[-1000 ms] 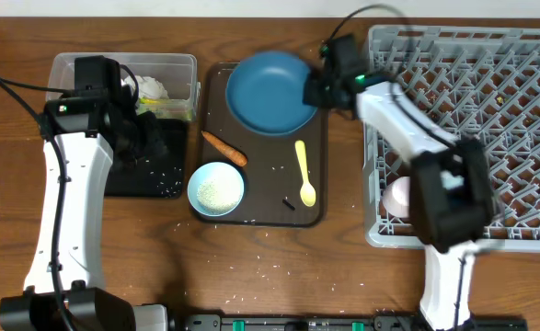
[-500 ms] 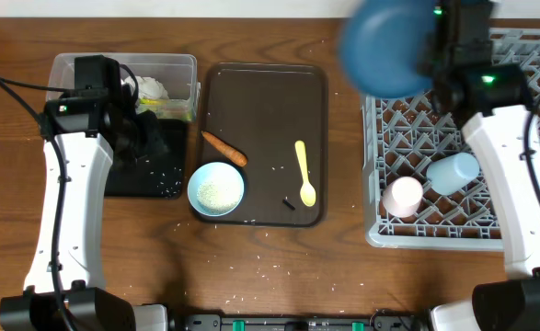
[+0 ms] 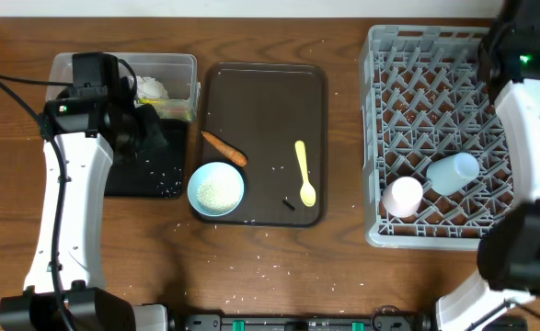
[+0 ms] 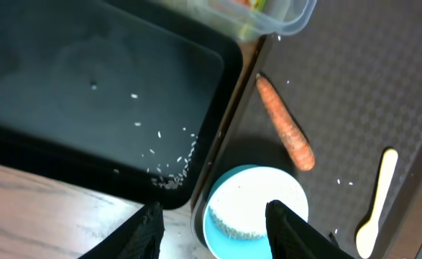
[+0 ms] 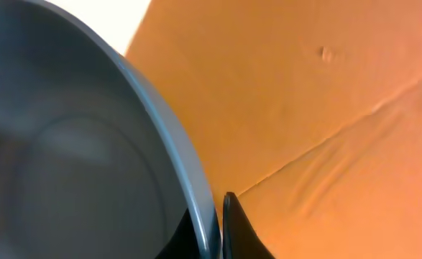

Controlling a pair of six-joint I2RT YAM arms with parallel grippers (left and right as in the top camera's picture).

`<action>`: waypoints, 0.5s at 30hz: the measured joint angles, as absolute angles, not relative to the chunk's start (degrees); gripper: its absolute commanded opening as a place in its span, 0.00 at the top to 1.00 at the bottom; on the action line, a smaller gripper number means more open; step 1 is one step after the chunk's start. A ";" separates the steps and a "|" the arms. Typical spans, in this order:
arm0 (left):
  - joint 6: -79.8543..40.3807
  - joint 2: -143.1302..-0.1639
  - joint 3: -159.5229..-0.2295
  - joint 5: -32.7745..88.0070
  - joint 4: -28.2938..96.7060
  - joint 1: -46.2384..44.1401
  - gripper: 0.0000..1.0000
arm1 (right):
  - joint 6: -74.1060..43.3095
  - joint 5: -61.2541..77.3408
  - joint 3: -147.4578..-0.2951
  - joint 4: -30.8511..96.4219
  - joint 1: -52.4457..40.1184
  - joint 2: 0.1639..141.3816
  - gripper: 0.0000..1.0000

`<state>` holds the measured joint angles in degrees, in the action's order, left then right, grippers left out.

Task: Sort waste into correct bins and load items into the dishwasher rack
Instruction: 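Lift the blue plate with the right gripper and carry it to the rack, then set the blue plate upright in the back of the rack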

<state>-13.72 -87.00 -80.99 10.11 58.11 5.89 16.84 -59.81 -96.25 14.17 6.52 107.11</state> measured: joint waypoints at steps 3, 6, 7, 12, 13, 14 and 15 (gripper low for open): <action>-13.72 -87.00 -80.99 10.09 57.74 5.89 0.52 | 27.59 -61.49 -96.09 7.94 7.11 109.93 0.99; -13.72 -87.00 -80.99 10.11 57.36 5.89 0.52 | 35.35 -61.28 -95.94 5.08 7.55 110.45 0.99; -13.72 -87.00 -80.99 10.11 57.28 5.89 0.52 | 37.45 -61.06 -95.94 4.47 7.57 110.45 0.99; -13.72 -87.00 -80.99 10.09 56.93 5.89 0.52 | 47.00 -55.77 -95.94 5.96 8.10 110.41 0.99; -13.72 -87.00 -80.99 10.11 56.84 5.89 0.51 | 48.01 -54.61 -95.94 6.55 8.21 110.41 0.99; -13.72 -87.00 -80.99 10.11 56.82 5.89 0.52 | 48.99 -53.15 -95.94 7.22 8.49 110.41 0.99; -13.72 -87.00 -80.99 10.11 56.77 5.89 0.52 | 49.65 -51.92 -95.94 8.10 8.80 110.41 0.99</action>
